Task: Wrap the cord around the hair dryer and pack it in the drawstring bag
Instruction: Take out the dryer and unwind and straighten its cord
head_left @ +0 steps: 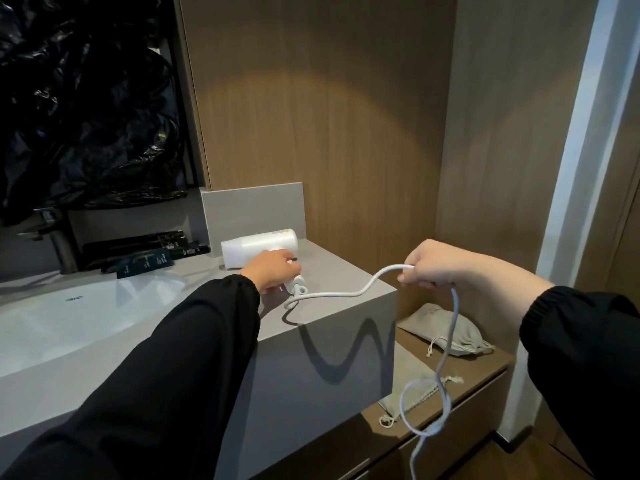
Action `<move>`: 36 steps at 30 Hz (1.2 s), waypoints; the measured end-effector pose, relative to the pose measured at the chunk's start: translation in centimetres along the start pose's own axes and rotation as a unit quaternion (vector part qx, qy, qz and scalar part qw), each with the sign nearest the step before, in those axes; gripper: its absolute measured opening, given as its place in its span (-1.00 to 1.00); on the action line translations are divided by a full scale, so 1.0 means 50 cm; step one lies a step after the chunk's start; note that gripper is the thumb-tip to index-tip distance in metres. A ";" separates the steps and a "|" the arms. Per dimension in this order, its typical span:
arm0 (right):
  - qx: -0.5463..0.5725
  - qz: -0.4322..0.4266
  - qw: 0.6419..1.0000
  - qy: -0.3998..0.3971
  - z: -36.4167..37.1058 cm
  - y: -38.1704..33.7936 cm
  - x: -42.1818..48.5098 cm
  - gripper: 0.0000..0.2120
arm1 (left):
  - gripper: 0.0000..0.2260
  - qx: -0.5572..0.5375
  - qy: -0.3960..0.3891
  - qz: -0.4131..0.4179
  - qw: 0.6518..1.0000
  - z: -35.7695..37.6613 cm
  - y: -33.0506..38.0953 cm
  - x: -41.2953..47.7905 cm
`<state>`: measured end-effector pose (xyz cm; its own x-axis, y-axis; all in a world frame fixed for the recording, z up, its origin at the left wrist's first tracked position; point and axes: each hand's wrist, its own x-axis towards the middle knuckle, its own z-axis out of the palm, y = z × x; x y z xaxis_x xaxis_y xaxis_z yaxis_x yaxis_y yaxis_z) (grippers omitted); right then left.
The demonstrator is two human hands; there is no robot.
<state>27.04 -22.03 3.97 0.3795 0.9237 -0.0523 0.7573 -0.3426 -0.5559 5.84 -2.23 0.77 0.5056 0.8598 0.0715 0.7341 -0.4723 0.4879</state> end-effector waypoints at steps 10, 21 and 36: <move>0.186 -0.039 0.967 0.170 0.007 0.016 0.001 -0.82 | -0.69 -0.120 -0.131 0.201 0.963 0.026 0.074 -0.098; 0.434 -0.005 0.898 0.068 0.046 0.033 0.004 -0.83 | -0.80 0.024 0.257 0.509 0.822 0.164 0.087 -0.221; 0.490 -0.027 0.869 0.067 0.068 0.049 -0.034 -0.85 | -0.73 0.050 -0.235 0.198 0.950 0.440 0.116 -0.184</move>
<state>26.43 -23.88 -0.13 0.4665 0.8827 0.0563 -0.0147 0.0715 -0.9973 15.42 -17.15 -16.18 0.8804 0.4401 -0.1766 0.4719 -0.7766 0.4174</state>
